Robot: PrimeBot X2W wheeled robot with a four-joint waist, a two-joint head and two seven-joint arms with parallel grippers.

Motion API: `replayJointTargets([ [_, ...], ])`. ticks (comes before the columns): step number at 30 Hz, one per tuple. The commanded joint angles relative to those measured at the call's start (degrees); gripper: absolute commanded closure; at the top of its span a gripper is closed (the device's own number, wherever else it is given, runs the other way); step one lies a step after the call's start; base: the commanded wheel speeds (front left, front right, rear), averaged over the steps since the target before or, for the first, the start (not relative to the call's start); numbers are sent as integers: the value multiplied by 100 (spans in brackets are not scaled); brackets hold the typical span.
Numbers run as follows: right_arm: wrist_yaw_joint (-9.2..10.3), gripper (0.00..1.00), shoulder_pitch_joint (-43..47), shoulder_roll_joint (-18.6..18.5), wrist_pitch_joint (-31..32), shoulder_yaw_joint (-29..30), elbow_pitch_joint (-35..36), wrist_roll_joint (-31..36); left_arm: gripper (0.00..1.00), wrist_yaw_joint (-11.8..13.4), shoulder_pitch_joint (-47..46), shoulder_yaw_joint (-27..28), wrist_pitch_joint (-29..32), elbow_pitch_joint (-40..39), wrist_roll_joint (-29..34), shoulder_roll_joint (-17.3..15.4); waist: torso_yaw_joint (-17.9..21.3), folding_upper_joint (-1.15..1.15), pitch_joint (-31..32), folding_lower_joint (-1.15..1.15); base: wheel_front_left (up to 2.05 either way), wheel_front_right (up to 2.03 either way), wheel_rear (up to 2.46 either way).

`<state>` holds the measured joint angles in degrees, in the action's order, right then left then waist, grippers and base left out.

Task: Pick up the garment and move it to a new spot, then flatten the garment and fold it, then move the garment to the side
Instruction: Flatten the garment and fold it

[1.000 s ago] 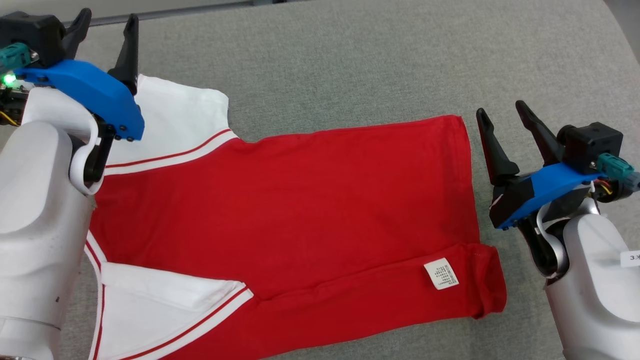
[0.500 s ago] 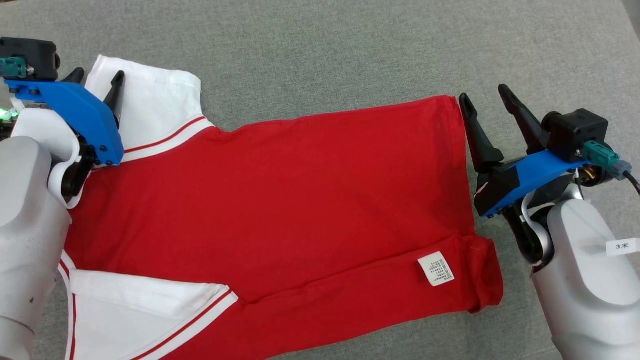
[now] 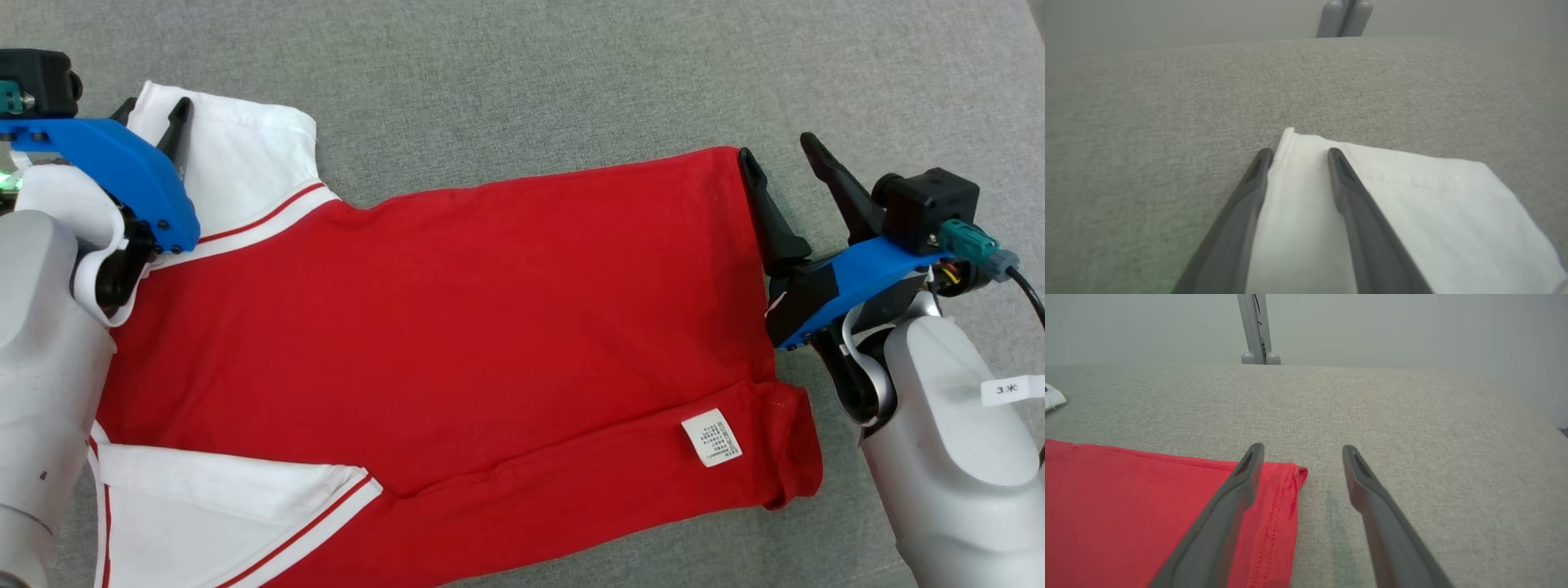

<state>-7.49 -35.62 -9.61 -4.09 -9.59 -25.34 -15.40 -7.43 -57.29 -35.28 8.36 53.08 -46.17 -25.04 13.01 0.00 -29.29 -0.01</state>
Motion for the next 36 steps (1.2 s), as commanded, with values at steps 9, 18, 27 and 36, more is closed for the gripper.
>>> replayJointTargets([
  [9, -2, 0, -59, -192, 361, -172, -118, -247, 100, -5, -32, -439, -546, -82, -110, 39, -170, 0, 133, 1, 0, 0, 0],
  [18, -1, 0, -299, -242, 770, -205, -513, -266, 100, -5, -206, -831, -873, -278, -177, 85, -388, 0, 135, 1, 0, 0, 0],
  [27, -1, 100, -669, -198, 980, -161, -1218, -250, 100, -5, -355, -1153, -1176, -405, -329, 150, -589, 0, 105, 1, 0, 0, 0],
  [36, -1, 100, -748, -284, 566, -49, -1467, -131, 100, -5, -160, -1233, -1782, -507, -611, 279, -771, 0, 339, 1, 0, 0, 0],
])
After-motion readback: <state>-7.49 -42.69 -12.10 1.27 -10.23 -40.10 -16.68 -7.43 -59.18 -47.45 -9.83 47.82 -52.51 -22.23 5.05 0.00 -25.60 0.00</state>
